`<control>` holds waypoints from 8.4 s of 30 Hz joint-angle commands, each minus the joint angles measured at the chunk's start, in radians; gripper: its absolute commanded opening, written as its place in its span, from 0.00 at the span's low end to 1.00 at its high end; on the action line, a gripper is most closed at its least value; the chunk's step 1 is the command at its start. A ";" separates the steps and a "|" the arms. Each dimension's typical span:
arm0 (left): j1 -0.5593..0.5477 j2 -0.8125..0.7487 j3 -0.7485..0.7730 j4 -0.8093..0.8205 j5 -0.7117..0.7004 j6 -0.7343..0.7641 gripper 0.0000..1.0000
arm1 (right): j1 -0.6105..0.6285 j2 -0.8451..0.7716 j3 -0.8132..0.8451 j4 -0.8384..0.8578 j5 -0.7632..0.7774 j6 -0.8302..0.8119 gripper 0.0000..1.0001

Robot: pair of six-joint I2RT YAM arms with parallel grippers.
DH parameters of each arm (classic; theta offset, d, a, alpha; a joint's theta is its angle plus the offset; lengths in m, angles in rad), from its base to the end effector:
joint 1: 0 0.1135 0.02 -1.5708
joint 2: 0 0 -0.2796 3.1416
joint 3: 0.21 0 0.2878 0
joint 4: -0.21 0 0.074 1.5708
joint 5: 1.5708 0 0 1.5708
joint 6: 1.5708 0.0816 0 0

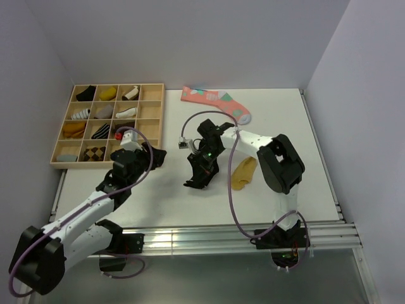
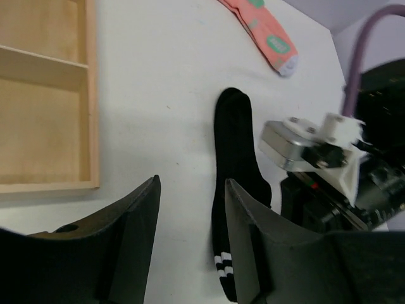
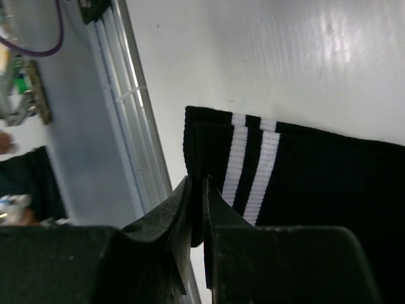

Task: Roll the socks
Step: Roll the sock at the center of the board.

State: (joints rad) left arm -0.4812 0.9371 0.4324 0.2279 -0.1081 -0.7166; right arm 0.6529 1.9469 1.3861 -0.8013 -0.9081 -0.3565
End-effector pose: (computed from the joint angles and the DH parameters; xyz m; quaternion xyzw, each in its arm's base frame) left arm 0.2514 -0.1214 0.2128 -0.1259 0.7874 -0.3037 0.5215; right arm 0.2935 0.3055 0.1531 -0.4722 0.7603 0.4453 0.0282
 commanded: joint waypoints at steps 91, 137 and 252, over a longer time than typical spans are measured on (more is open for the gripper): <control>-0.243 1.005 0.120 0.926 0.570 0.154 0.49 | -0.322 0.231 -0.050 -0.099 -0.173 0.126 0.00; -0.316 0.813 0.261 0.212 0.248 0.221 0.00 | -0.308 0.024 -0.028 0.014 0.095 0.163 0.54; -0.154 0.967 0.462 -0.363 0.676 0.144 0.00 | 0.286 -0.378 -0.691 0.772 0.922 -0.440 0.34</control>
State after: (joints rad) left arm -0.6270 1.8797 0.9512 -0.0143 0.6209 -0.6067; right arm 0.9592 1.5509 0.6991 -0.0280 -0.0071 -0.8059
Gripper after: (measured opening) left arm 0.031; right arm 0.360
